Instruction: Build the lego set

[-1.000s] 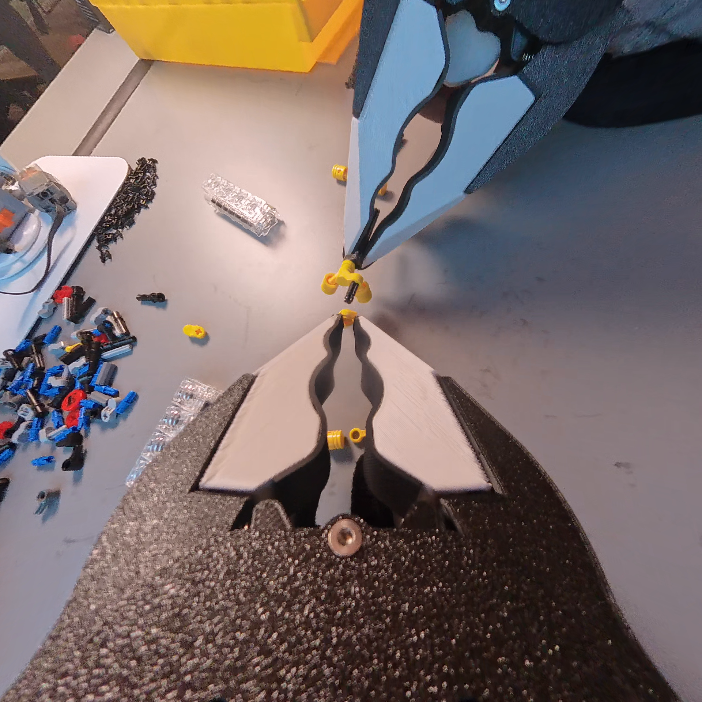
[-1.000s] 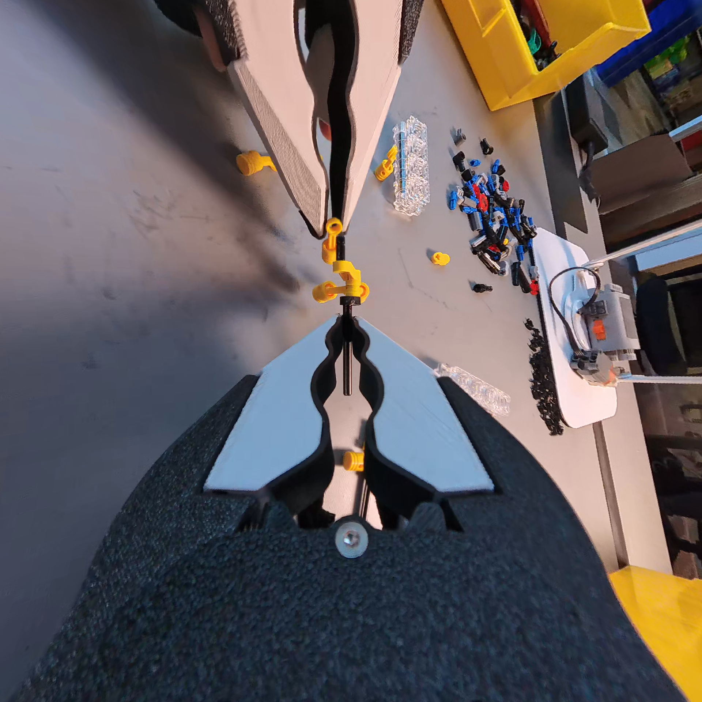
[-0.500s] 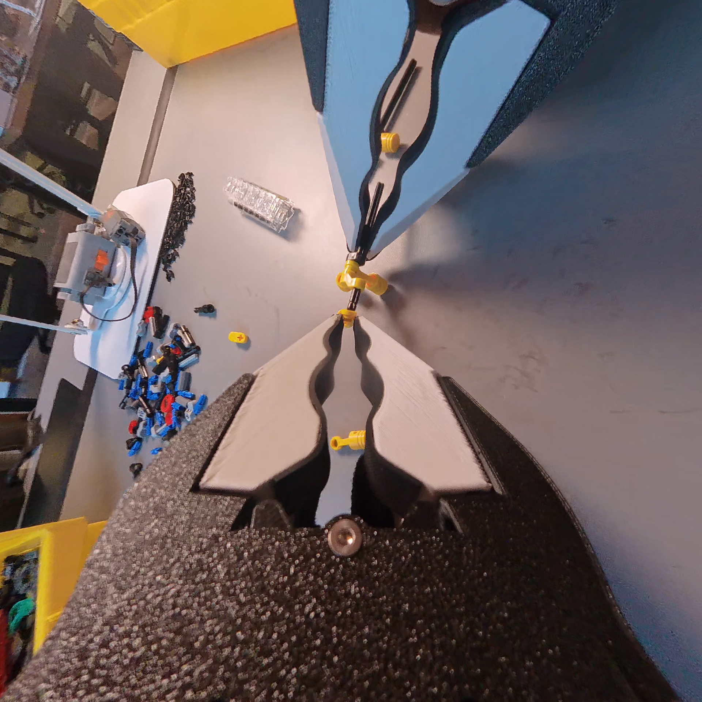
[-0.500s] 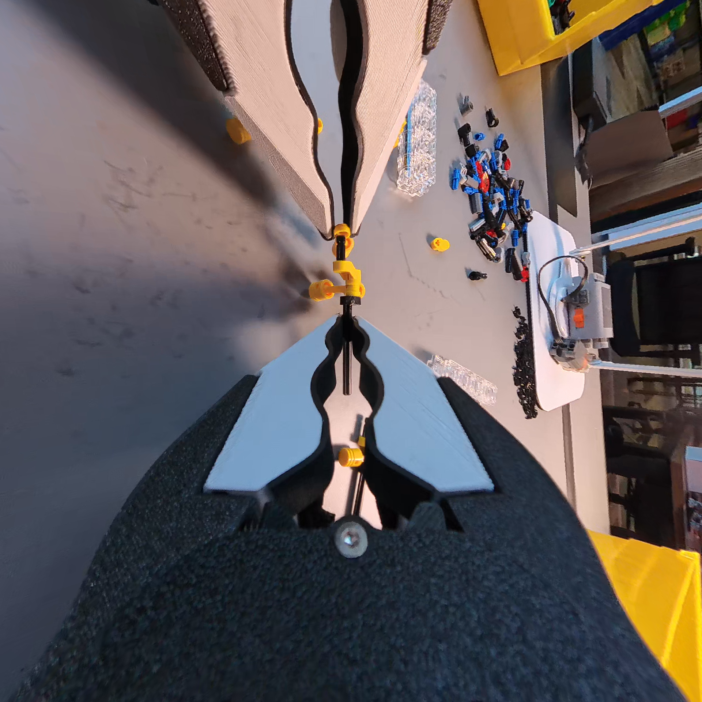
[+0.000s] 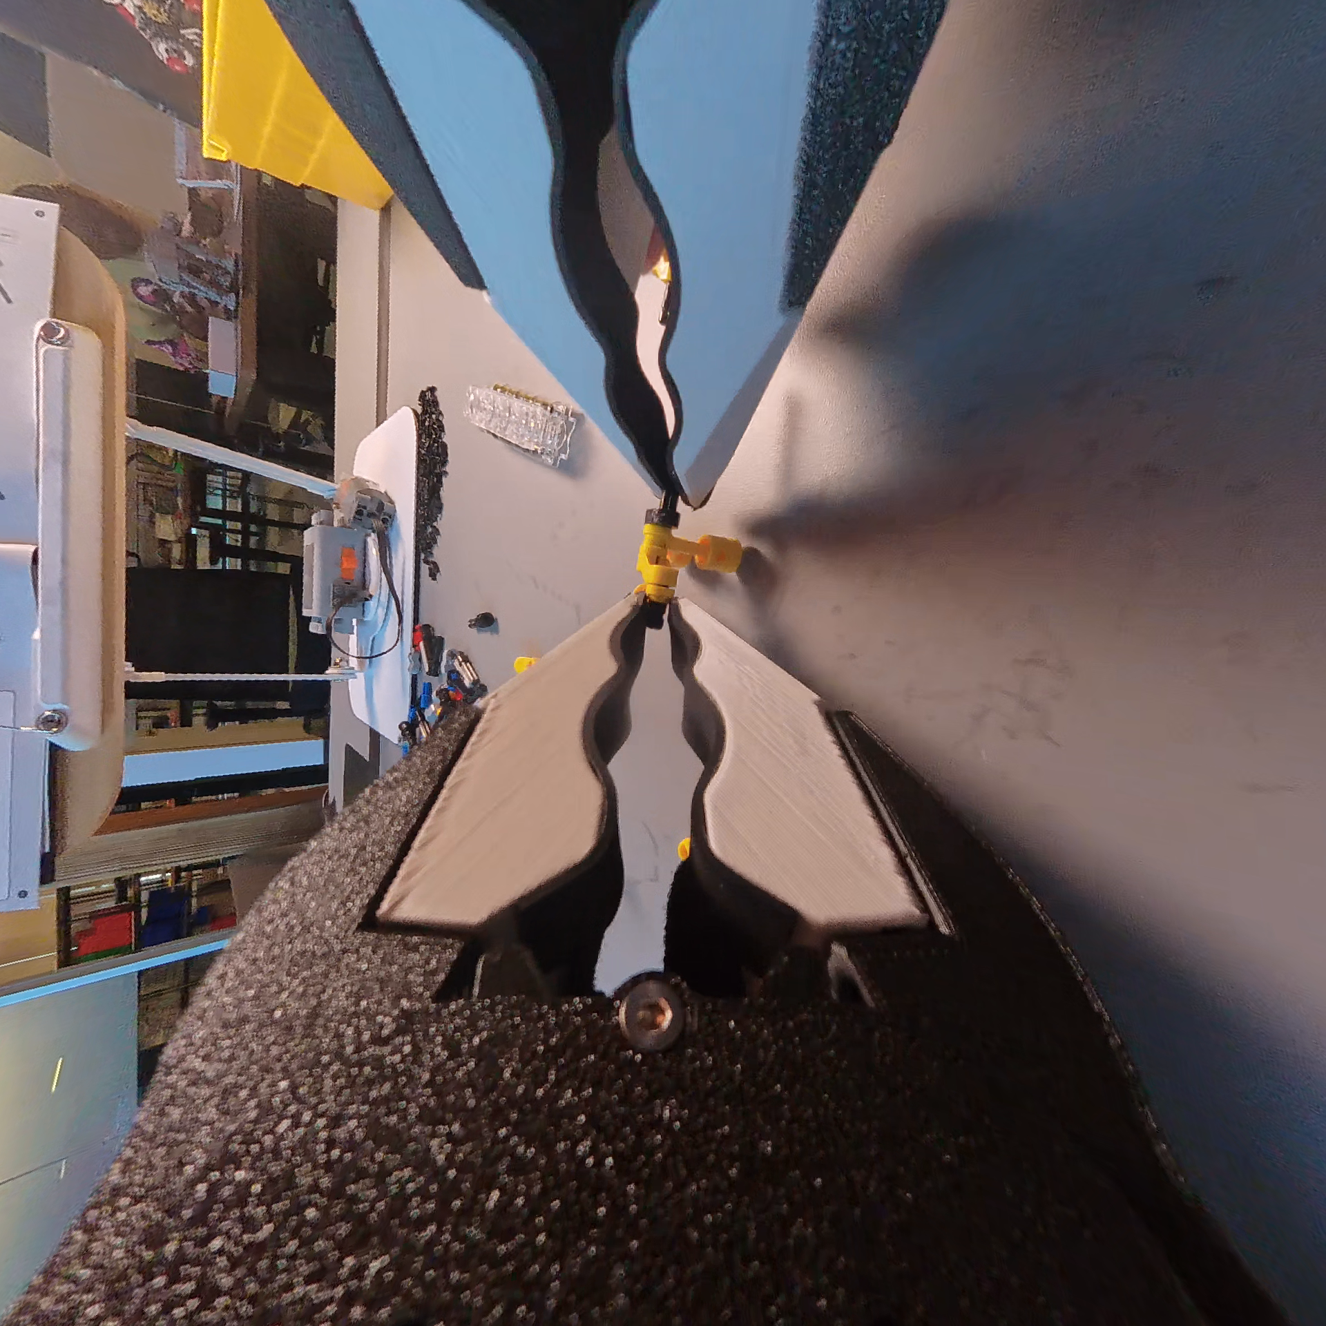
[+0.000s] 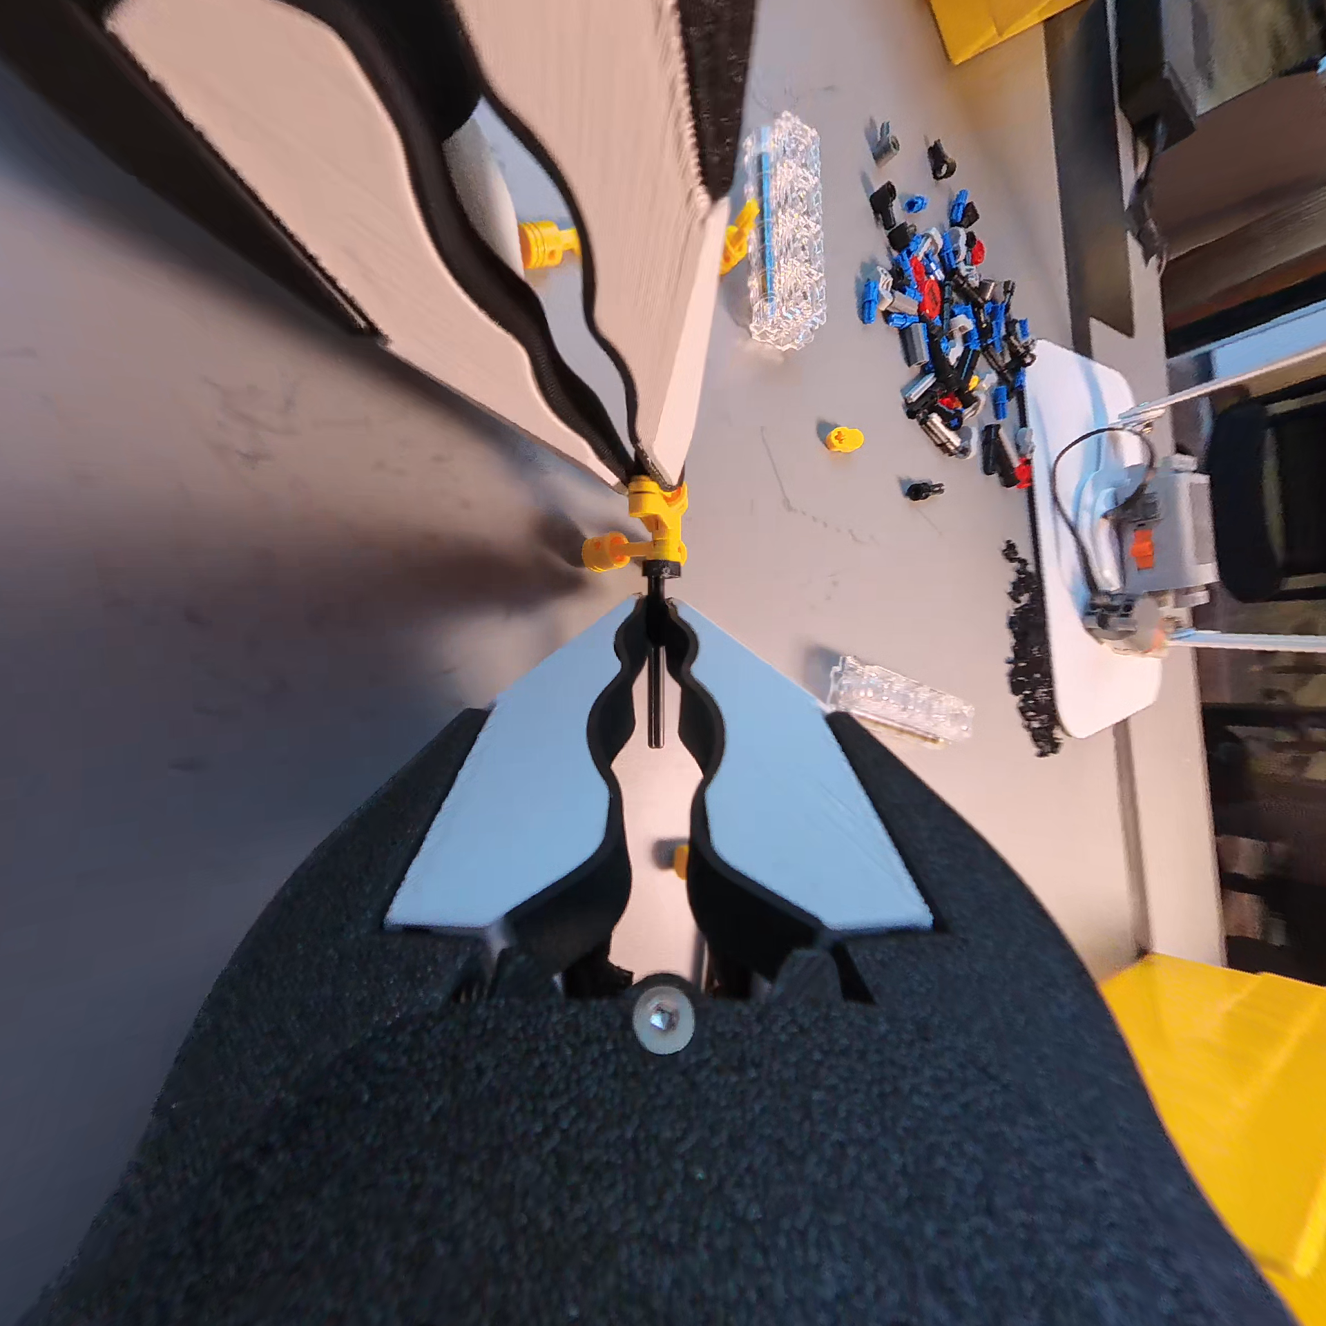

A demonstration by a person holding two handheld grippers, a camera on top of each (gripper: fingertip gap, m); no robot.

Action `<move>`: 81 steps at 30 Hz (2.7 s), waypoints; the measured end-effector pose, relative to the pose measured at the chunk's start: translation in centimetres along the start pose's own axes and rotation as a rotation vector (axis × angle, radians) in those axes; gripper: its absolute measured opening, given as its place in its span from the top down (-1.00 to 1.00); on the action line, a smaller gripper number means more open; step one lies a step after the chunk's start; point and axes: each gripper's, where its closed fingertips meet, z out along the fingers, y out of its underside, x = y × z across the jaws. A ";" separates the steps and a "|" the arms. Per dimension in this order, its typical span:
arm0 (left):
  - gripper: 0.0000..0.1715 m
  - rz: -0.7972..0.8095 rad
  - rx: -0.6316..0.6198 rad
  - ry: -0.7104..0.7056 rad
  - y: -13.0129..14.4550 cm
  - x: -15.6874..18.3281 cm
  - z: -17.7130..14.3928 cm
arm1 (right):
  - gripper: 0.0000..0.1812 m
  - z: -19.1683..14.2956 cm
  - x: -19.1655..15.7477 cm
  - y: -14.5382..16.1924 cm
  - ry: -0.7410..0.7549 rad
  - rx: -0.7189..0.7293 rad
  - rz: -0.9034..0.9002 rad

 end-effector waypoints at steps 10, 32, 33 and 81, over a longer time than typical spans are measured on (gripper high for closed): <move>0.76 -0.323 0.225 0.033 -1.2 -2.5 -1.8 | 0.97 -0.7 0.8 -1.1 -0.101 0.194 0.249; 0.86 -0.891 0.536 0.263 -2.5 -5.2 -4.6 | 0.96 -2.7 2.5 -4.3 -0.060 0.455 0.335; 0.84 -0.880 0.540 0.255 -2.5 -5.2 -4.7 | 0.96 -2.8 2.5 -4.4 -0.074 0.468 0.346; 0.84 -0.930 0.061 0.418 6.9 -0.8 -2.4 | 0.96 -4.6 6.8 -1.8 -0.058 0.551 0.632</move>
